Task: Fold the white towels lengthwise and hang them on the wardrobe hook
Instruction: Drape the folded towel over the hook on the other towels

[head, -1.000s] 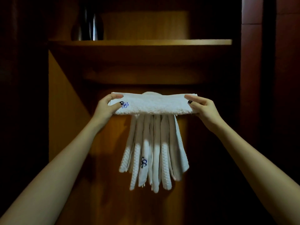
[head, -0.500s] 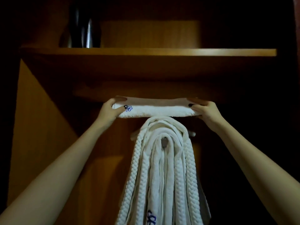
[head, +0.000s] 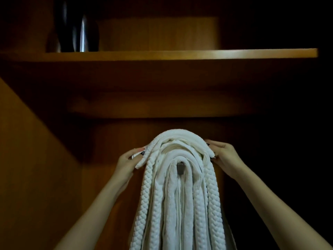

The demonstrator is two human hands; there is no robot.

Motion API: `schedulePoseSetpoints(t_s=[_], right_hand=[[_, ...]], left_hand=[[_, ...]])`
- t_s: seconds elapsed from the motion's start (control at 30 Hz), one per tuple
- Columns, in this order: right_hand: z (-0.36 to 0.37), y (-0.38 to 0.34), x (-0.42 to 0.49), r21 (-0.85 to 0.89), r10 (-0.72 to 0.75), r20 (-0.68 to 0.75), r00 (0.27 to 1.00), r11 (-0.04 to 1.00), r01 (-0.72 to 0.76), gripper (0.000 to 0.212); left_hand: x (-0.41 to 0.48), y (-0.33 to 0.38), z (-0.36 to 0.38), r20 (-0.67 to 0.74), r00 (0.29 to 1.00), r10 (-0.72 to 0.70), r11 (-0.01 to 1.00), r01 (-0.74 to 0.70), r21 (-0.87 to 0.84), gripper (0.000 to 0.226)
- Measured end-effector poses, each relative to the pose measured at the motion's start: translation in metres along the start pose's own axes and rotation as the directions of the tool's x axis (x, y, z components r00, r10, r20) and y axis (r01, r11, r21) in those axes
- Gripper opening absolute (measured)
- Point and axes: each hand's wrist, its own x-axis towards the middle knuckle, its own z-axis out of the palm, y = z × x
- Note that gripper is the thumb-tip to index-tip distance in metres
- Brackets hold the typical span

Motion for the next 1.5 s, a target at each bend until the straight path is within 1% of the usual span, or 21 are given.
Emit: schedulePoseSetpoints(t_s=[0.1, 0.2, 0.3, 0.37, 0.43, 0.53, 0.6, 0.67, 0.73, 0.8, 0.87, 0.93, 1.07, 1.13, 1.2, 1.27, 1.3, 1.37, 1.43, 1.47, 1.5], right_hand=[[-0.002, 0.0, -0.003, 0.058, 0.043, -0.007, 0.999, 0.997, -0.042, 0.043], [-0.003, -0.006, -0.006, 0.083, 0.091, -0.03, 0.995, 0.993, -0.088, 0.044], [-0.01, -0.011, -0.006, 0.095, 0.085, -0.067, 0.994, 0.992, -0.079, 0.044], [-0.015, -0.015, -0.007, 0.121, 0.078, -0.078, 0.994, 0.99, -0.068, 0.039], [-0.016, -0.021, -0.008, 0.155, 0.073, -0.093, 0.993, 0.986, -0.058, 0.033], [-0.011, -0.032, -0.009, 0.188, 0.064, -0.121, 0.991, 0.981, -0.04, 0.021], [-0.009, -0.04, -0.009, 0.191, 0.05, -0.105, 0.993, 0.981, -0.03, 0.015], [-0.011, -0.044, -0.008, 0.166, 0.021, -0.094, 0.995, 0.986, -0.005, 0.017], [-0.013, -0.045, -0.013, 0.122, 0.013, -0.118, 0.993, 0.993, 0.001, 0.017], [-0.013, -0.035, -0.019, 0.029, 0.035, -0.135, 0.99, 0.999, -0.032, 0.028], [-0.01, -0.016, -0.028, -0.005, 0.078, -0.094, 0.993, 0.997, -0.079, 0.034], [-0.005, 0.0, -0.035, -0.005, 0.08, -0.064, 0.995, 0.997, -0.08, 0.037], [0.009, 0.011, -0.045, -0.146, -0.044, -0.084, 0.996, 0.989, 0.032, 0.036], [0.013, 0.01, -0.049, -0.216, -0.093, -0.081, 0.992, 0.974, 0.074, 0.034], [0.013, 0.006, -0.052, -0.302, -0.155, -0.078, 0.985, 0.945, 0.125, 0.029], [0.014, 0.006, -0.058, -0.364, -0.17, -0.041, 0.985, 0.92, 0.144, 0.025], [0.015, 0.006, -0.061, -0.395, -0.16, -0.032, 0.987, 0.909, 0.135, 0.028], [0.018, 0.008, -0.068, -0.415, -0.132, -0.027, 0.991, 0.903, 0.109, 0.037], [0.019, 0.009, -0.073, -0.406, -0.149, -0.029, 0.988, 0.905, 0.124, 0.031], [0.018, 0.009, -0.074, -0.424, -0.175, -0.046, 0.983, 0.895, 0.139, 0.03], [0.016, 0.006, -0.076, -0.448, -0.203, -0.08, 0.976, 0.882, 0.146, 0.035]], left_hand=[[-0.004, 0.001, 0.011, 0.011, 0.999, -0.051, 0.992, 0.052, -0.118, 0.023], [-0.002, 0.011, 0.014, -0.019, 0.995, -0.097, 0.971, 0.091, -0.223, 0.032], [0.006, 0.022, 0.013, -0.033, 0.993, -0.114, 0.959, 0.101, -0.266, 0.039], [0.009, 0.03, 0.012, -0.018, 0.995, -0.093, 0.963, 0.086, -0.257, 0.032], [0.013, 0.039, 0.012, -0.007, 0.998, -0.069, 0.96, 0.065, -0.272, 0.016], [0.021, 0.056, 0.012, -0.038, 0.996, -0.08, 0.938, 0.062, -0.341, 0.01], [0.027, 0.069, 0.012, -0.044, 0.997, -0.06, 0.927, 0.039, -0.373, 0.009], [0.03, 0.075, 0.011, -0.042, 0.999, -0.03, 0.931, 0.013, -0.366, 0.008], [0.025, 0.072, 0.009, -0.021, 1.0, -0.016, 0.953, 0.009, -0.302, 0.008], [0.017, 0.058, 0.007, 0.034, 0.999, -0.035, 0.976, 0.042, -0.212, 0.009], [0.009, 0.036, 0.003, 0.076, 0.994, -0.076, 0.98, 0.088, -0.179, 0.019], [0.005, 0.02, 0.003, 0.092, 0.991, -0.094, 0.972, 0.111, -0.206, 0.029], [0.0, 0.012, 0.011, 0.091, 0.99, -0.109, 0.96, 0.129, -0.249, 0.046], [-0.004, 0.008, 0.014, 0.092, 0.989, -0.114, 0.961, 0.133, -0.241, 0.046], [-0.008, 0.006, 0.015, 0.084, 0.99, -0.112, 0.977, 0.125, -0.172, 0.041], [-0.012, 0.004, 0.013, 0.07, 0.993, -0.091, 0.996, 0.091, 0.013, 0.039], [-0.014, 0.002, 0.012, 0.077, 0.994, -0.074, 0.993, 0.066, 0.102, 0.04], [-0.018, 0.0, 0.007, 0.085, 0.995, -0.053, 0.976, 0.033, 0.217, 0.039], [-0.019, 0.001, 0.001, 0.068, 0.998, 0.016, 0.941, -0.038, 0.335, 0.035], [-0.02, 0.004, -0.003, 0.054, 0.995, 0.08, 0.901, -0.095, 0.424, 0.034], [-0.022, 0.009, -0.007, 0.044, 0.988, 0.148, 0.848, -0.15, 0.508, 0.033]])
